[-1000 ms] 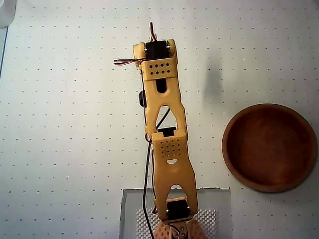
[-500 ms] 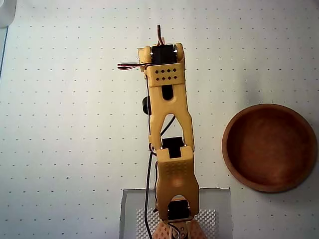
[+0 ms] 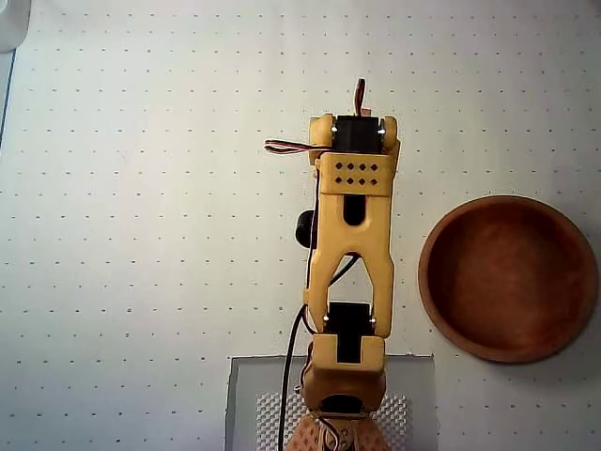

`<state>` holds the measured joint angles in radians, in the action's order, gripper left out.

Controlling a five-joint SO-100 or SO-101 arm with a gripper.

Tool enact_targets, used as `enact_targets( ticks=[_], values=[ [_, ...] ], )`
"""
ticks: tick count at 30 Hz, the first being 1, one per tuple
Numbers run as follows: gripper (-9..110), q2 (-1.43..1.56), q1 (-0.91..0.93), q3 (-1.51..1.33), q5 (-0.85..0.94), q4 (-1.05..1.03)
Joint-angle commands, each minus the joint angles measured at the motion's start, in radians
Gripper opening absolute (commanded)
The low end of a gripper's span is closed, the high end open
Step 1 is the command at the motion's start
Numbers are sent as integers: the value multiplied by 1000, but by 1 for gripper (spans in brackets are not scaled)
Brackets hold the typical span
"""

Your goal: Grasp a clothespin and put it in the bowl.

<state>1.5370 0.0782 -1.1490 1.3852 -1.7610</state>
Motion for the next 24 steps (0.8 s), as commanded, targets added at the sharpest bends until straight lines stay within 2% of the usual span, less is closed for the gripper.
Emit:
enact_targets(
  ticks=[1,9,24],
  values=[
    [-3,149,44,-63,-2,-32],
    [-3,236,202,-176,-2,-32],
    [-3,232,528,-183,2,-31]
  ],
)
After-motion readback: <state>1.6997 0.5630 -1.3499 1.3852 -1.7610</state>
